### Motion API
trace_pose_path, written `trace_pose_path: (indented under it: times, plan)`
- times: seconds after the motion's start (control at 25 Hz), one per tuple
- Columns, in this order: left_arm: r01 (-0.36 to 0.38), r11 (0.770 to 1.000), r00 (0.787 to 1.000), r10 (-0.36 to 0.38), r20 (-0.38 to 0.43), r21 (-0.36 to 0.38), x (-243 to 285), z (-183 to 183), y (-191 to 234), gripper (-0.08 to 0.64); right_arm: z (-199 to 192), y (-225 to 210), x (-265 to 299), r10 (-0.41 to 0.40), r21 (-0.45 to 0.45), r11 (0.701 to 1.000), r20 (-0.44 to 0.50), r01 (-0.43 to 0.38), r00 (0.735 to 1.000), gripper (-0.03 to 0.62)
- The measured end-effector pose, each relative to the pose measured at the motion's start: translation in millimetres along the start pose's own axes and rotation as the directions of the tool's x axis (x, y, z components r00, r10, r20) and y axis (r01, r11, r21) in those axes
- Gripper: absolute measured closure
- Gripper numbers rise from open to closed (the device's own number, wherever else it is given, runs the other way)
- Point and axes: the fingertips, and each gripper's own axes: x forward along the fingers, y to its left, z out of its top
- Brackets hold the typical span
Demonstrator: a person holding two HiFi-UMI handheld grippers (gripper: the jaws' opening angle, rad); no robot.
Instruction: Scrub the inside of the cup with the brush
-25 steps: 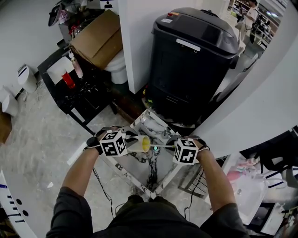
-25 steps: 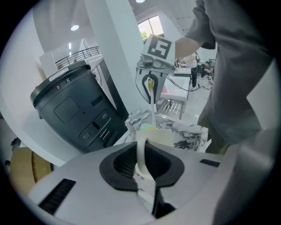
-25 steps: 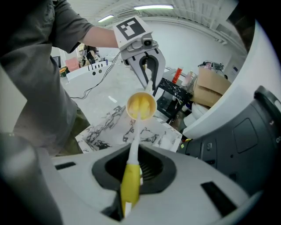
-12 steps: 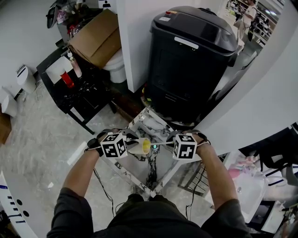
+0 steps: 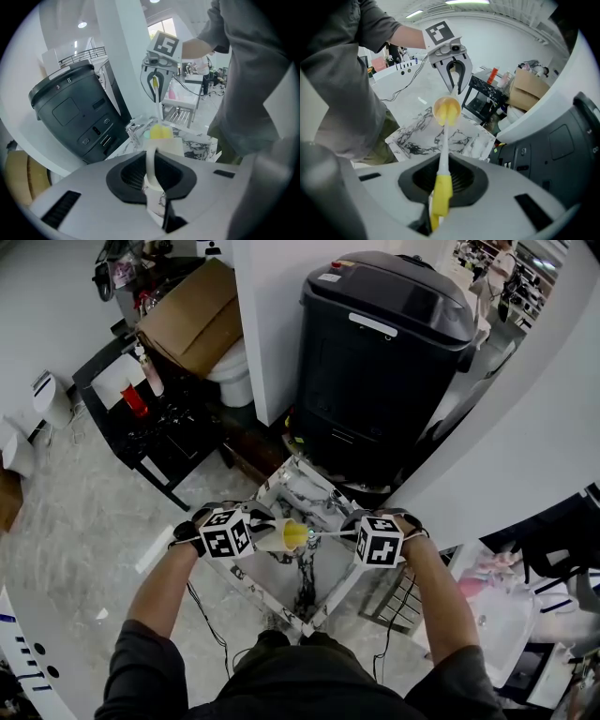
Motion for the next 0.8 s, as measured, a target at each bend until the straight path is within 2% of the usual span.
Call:
trace_pose_path:
  times: [0.24,0.48,0.64,0.8]
  plan:
    - [-0.064,0.996,0.997,0.066,0.031,-0.065,-10,-7,13,0.522,-16,-4,-24,-0.052,0.054,0.997,0.016,0.051,0.998,0.558]
    - [-0.134,0.968,0.981,0.16,0.107,-0.213,-17,-14,27,0.522,-32,-7,-42,-0.118,0.167,0.98,0.079,0.103,0.99,0.558]
    - [-0.178,0.92,0.956,0.245,0.161,-0.348,-23,-16,37,0.522,-43,-11,-52,-0.181,0.258,0.955,0.123,0.145,0.976,0.558]
    - [-0.197,0.841,0.912,0.346,0.221,-0.504,-26,-19,47,0.522,-53,-16,-61,-0.27,0.377,0.907,0.178,0.188,0.946,0.558]
